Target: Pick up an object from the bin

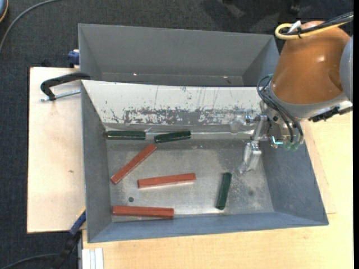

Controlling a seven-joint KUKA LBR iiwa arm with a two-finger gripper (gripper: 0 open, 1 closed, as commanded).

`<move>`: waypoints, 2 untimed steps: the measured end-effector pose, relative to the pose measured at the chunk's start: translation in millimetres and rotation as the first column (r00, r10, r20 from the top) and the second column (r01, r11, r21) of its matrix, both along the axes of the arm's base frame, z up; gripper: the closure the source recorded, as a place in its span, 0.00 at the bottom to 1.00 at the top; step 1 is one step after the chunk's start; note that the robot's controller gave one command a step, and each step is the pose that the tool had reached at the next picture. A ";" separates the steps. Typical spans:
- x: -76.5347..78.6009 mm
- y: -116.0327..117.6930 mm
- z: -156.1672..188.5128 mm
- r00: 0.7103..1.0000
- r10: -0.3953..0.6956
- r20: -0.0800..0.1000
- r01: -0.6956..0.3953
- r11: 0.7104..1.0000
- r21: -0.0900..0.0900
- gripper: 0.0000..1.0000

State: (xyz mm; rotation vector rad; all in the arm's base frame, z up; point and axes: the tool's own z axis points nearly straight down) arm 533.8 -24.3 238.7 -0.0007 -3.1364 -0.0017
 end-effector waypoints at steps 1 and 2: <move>-34.7 24.5 -172.8 1.000 0.016 -0.003 -0.016 1.000 0.001 0.00; -4.1 107.8 -165.1 0.997 0.078 0.014 -0.078 0.997 0.005 0.00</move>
Offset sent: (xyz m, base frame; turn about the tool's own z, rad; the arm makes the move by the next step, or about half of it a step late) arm -0.0326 0.0233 -0.1687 -0.0154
